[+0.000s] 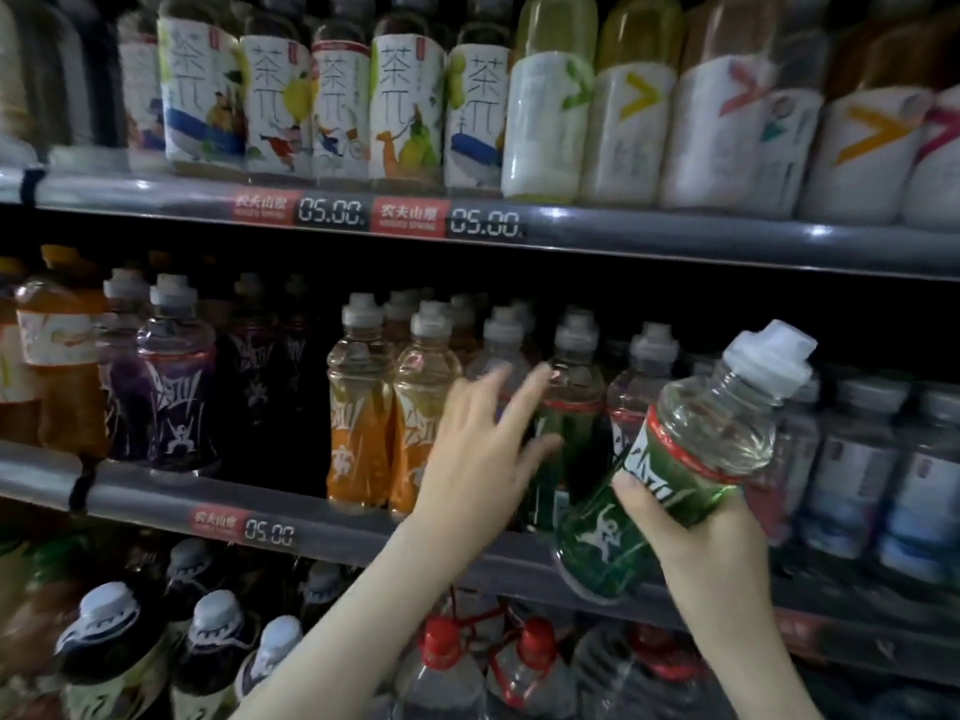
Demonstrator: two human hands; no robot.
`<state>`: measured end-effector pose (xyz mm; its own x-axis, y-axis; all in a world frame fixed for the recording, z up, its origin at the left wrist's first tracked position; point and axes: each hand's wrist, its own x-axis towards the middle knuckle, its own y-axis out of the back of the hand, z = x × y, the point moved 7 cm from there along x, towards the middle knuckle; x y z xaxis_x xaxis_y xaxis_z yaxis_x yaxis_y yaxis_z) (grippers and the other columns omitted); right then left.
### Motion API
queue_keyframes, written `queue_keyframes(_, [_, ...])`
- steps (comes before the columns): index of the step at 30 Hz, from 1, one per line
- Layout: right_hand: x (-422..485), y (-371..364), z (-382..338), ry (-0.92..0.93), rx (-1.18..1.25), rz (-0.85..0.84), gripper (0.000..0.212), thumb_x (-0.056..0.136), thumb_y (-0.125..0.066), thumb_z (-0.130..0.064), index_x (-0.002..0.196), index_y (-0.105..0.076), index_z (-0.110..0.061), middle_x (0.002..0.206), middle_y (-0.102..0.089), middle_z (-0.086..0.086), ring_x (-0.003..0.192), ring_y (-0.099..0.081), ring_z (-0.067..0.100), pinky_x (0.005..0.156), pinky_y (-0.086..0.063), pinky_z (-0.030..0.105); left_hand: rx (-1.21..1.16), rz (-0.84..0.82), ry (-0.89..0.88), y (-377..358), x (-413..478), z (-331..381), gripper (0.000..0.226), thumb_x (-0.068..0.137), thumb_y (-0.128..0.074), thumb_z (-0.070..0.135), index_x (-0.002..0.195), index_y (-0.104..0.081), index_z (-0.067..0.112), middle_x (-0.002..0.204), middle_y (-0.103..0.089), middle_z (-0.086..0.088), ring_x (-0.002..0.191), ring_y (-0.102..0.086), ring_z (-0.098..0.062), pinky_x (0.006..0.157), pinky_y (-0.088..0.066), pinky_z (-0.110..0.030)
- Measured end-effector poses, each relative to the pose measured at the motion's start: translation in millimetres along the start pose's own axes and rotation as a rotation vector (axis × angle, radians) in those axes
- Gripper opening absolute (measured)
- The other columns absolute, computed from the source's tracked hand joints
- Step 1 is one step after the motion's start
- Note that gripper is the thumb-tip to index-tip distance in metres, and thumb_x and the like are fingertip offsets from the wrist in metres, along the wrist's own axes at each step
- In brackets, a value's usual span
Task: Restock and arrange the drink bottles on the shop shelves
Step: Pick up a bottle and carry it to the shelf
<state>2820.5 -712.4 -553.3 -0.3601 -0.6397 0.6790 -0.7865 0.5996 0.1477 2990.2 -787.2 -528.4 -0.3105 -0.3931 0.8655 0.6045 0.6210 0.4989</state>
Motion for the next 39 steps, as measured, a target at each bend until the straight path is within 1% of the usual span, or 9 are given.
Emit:
queue_keyframes(5, [-1.7, 12.8, 11.5, -0.01, -0.059, -0.039, 0.042, 0.065, -0.078, -0.038, 0.098, -0.064, -0.017, 0.077, -0.069, -0.012, 0.076, -0.061, -0.009, 0.063, -0.04, 0.001, 0.274, -0.014, 0.221, -36.7, 23.2, -26.8, 0.102, 0.071, -0.075, 0.034, 0.151, -0.014, 0.021, 0.133, -0.044, -0.035, 0.133, -0.031, -0.048, 0.11, 0.006, -0.065])
queue_keyframes(9, [-7.3, 10.2, 14.1, 0.0, -0.057, -0.029, 0.05, 0.059, -0.074, -0.048, 0.099, -0.062, -0.02, 0.079, -0.068, -0.012, 0.08, -0.061, -0.007, 0.066, -0.041, 0.001, 0.104, 0.12, 0.27, -31.3, 26.0, -27.0, 0.103, 0.06, -0.08, 0.021, 0.145, -0.024, 0.017, 0.11, -0.045, -0.028, 0.112, -0.03, -0.037, 0.104, -0.016, -0.064])
queue_keyframes(12, [-10.3, 9.5, 17.3, -0.002, -0.078, 0.02, 0.056, 0.057, -0.069, -0.053, 0.098, -0.064, -0.016, 0.079, -0.069, -0.012, 0.08, -0.061, -0.007, 0.066, -0.041, 0.001, -0.18, 0.325, 0.176, -10.1, 7.4, -15.0, 0.092, 0.064, -0.078, 0.01, 0.138, -0.023, 0.015, 0.117, -0.036, -0.02, 0.109, -0.034, -0.032, 0.095, -0.039, -0.048])
queue_keyframes(15, [-12.2, 7.5, 22.0, 0.006, -0.105, 0.062, 0.06, 0.058, -0.069, -0.054, 0.099, -0.064, -0.011, 0.077, -0.068, -0.01, 0.08, -0.06, -0.006, 0.065, -0.04, 0.001, -0.401, 0.411, 0.199, -2.5, -27.9, -11.9, 0.096, 0.068, -0.081, 0.008, 0.138, -0.018, 0.018, 0.131, -0.026, 0.001, 0.121, -0.036, -0.019, 0.103, -0.034, -0.015])
queue_keyframes(19, [-17.1, -2.0, 25.8, 0.011, -0.075, 0.126, 0.067, 0.063, -0.071, -0.065, 0.097, -0.064, -0.009, 0.077, -0.067, -0.009, 0.083, -0.06, -0.005, 0.067, -0.039, 0.001, -0.528, 0.317, 0.535, -9.0, -78.4, -40.0, 0.09, 0.065, -0.074, 0.05, 0.132, -0.037, 0.003, 0.121, -0.052, -0.007, 0.11, -0.055, -0.018, 0.082, -0.036, 0.004])
queue_keyframes(21, [-17.7, -10.6, 23.4, 0.002, -0.042, 0.153, 0.06, 0.066, -0.071, -0.067, 0.091, -0.063, -0.013, 0.077, -0.067, -0.009, 0.082, -0.059, -0.008, 0.067, -0.04, 0.005, -0.56, 0.294, 0.617, -10.8, -92.5, -53.8, 0.087, 0.061, -0.07, 0.063, 0.122, -0.051, 0.003, 0.107, -0.062, -0.007, 0.098, -0.063, -0.021, 0.074, -0.04, 0.003])
queue_keyframes(24, [-16.2, -23.8, 17.2, 0.016, 0.004, 0.169, 0.059, 0.068, -0.074, -0.061, 0.098, -0.062, -0.012, 0.086, -0.066, -0.009, 0.084, -0.059, -0.01, 0.071, -0.04, 0.005, -0.659, 0.325, 0.682, -1.1, -89.0, -61.8, 0.068, 0.063, -0.084, 0.028, 0.12, -0.047, 0.022, 0.109, -0.059, 0.005, 0.098, -0.059, -0.003, 0.076, -0.041, 0.001])
queue_keyframes(29, [-15.0, -39.1, 13.2, 0.05, -0.011, 0.158, 0.076, 0.065, -0.066, -0.066, 0.109, -0.059, -0.005, 0.094, -0.068, 0.004, 0.089, -0.064, 0.015, 0.078, -0.046, 0.012, -0.667, 0.282, 0.631, 14.4, -67.6, -69.7, 0.077, 0.067, -0.083, 0.029, 0.127, -0.035, 0.028, 0.114, -0.049, 0.023, 0.099, -0.052, 0.012, 0.077, -0.04, 0.001])
queue_keyframes(39, [-6.9, -19.3, 6.6, 0.021, -0.105, 0.169, 0.054, 0.07, -0.076, -0.042, 0.11, -0.057, -0.009, 0.087, -0.066, -0.011, 0.079, -0.059, -0.012, 0.066, -0.039, -0.001, -0.024, 0.103, 0.376, -5.0, -2.7, -28.6, 0.096, 0.065, -0.082, 0.048, 0.136, -0.04, -0.002, 0.119, -0.057, -0.014, 0.109, -0.055, -0.032, 0.09, -0.046, -0.038])
